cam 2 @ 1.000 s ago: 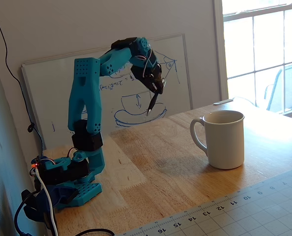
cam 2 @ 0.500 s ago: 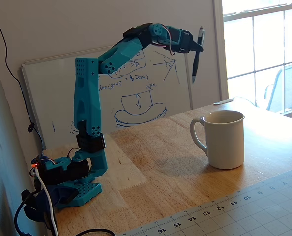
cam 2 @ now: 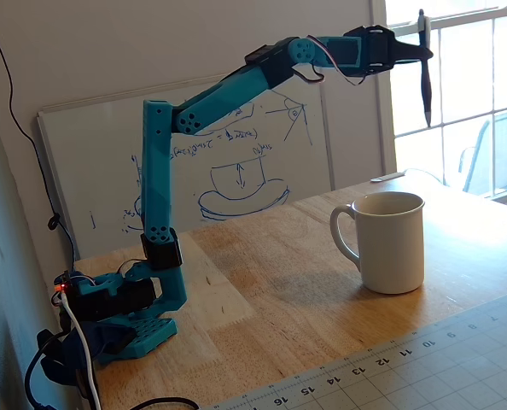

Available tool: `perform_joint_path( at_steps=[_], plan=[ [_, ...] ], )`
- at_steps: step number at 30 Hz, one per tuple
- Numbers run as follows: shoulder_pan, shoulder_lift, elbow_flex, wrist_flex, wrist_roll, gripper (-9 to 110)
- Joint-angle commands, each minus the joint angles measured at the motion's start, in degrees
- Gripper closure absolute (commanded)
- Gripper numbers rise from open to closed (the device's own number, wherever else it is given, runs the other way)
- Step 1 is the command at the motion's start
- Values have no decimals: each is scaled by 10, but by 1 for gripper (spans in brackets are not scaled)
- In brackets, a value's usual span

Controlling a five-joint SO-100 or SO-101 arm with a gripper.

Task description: Grasp a pen and put it in a mug.

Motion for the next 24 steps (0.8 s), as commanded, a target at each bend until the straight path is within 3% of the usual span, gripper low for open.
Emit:
perform_joint_path(
  at_steps=[1,8,24],
  plan=[
    [54,77,-16,-15,-33,99],
    [78,91,29,2,-36,99],
    [68,330,384,43,-36,99]
  ],
)
